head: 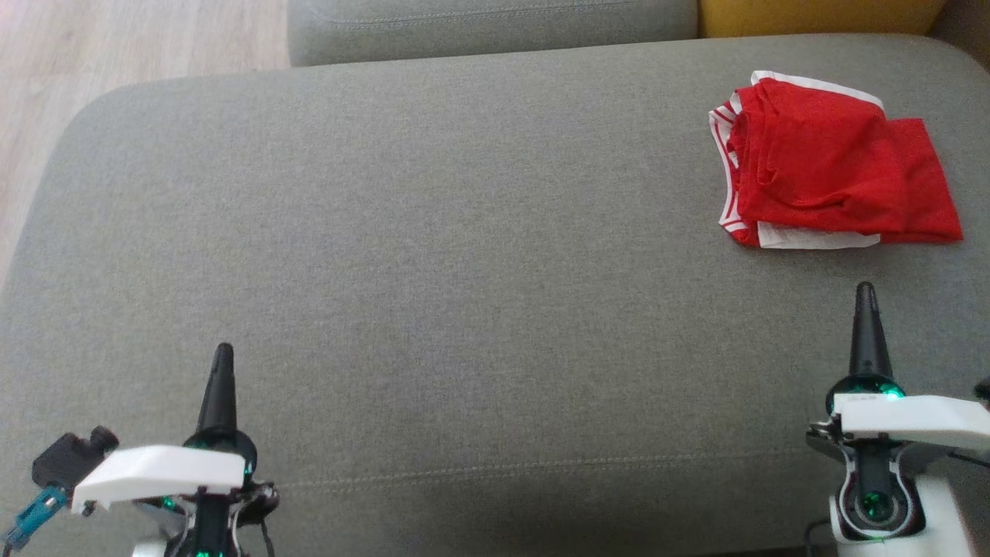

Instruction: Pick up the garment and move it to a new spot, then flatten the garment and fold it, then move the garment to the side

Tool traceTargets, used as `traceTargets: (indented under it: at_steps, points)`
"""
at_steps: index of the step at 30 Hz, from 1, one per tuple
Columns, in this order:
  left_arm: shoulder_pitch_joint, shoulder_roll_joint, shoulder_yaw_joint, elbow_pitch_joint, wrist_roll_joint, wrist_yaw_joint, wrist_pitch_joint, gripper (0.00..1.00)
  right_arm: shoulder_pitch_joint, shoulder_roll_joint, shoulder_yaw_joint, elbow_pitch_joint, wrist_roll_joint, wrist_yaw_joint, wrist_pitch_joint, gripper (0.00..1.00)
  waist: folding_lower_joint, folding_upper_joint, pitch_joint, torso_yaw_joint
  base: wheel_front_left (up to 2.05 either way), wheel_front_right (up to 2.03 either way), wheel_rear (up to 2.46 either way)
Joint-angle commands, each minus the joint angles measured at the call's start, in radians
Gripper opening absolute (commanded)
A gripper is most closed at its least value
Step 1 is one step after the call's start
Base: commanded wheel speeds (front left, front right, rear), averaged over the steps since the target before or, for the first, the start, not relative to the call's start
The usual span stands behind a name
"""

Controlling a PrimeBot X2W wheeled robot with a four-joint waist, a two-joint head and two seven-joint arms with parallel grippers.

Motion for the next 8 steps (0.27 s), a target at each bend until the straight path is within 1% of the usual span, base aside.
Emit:
traceTargets:
  at_steps: [1,8]
  points:
    - [-0.057,0.020,0.031,-0.024,-0.032,-0.010,0.010,0.00,-0.011,-0.014,0.007,-0.043,0.043,0.002,0.008,0.00,0.0000,0.0000,-0.001,0.000,0.00,0.00,0.00]
    - [-0.064,0.021,0.038,-0.014,-0.092,-0.014,0.028,0.00,-0.008,-0.014,-0.004,-0.048,0.119,0.003,0.025,0.00,0.0000,0.0000,-0.005,-0.002,0.00,0.00,0.00]
